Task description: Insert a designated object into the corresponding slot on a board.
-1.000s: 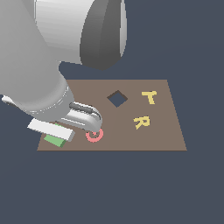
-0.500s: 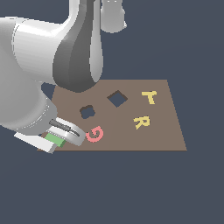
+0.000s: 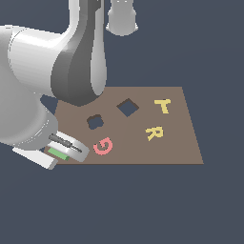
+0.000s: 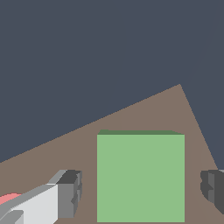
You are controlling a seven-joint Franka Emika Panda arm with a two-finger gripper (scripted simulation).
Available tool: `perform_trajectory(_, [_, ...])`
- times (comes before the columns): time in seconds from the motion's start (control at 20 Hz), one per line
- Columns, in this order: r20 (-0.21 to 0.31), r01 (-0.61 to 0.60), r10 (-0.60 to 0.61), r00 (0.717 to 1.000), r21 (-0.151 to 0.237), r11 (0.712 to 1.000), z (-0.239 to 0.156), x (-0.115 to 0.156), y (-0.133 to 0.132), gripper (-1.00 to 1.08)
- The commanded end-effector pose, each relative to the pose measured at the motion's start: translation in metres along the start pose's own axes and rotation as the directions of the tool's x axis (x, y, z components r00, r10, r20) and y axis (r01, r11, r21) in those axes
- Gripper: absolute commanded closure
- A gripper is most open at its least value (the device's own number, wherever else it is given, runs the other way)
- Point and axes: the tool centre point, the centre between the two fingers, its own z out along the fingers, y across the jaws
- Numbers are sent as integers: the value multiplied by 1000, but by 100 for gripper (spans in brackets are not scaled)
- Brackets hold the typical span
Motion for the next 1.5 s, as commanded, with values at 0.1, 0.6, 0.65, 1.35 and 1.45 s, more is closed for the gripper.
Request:
perform_trajectory(0.1, [0, 0, 0, 1000, 0, 1000, 10, 0, 0, -92])
perform_trajectory(0.6, [0, -2, 2, 1000, 0, 1000, 20, 1, 0, 108])
perform_trajectory(0.65, [0, -2, 2, 1000, 0, 1000, 20, 1, 0, 108])
perform_trajectory(1.35, [-1, -44, 44, 999, 1, 999, 19, -5, 3, 108])
perform_trajectory(1.45, [-1, -69, 69, 998, 1, 998, 18, -8, 5, 108])
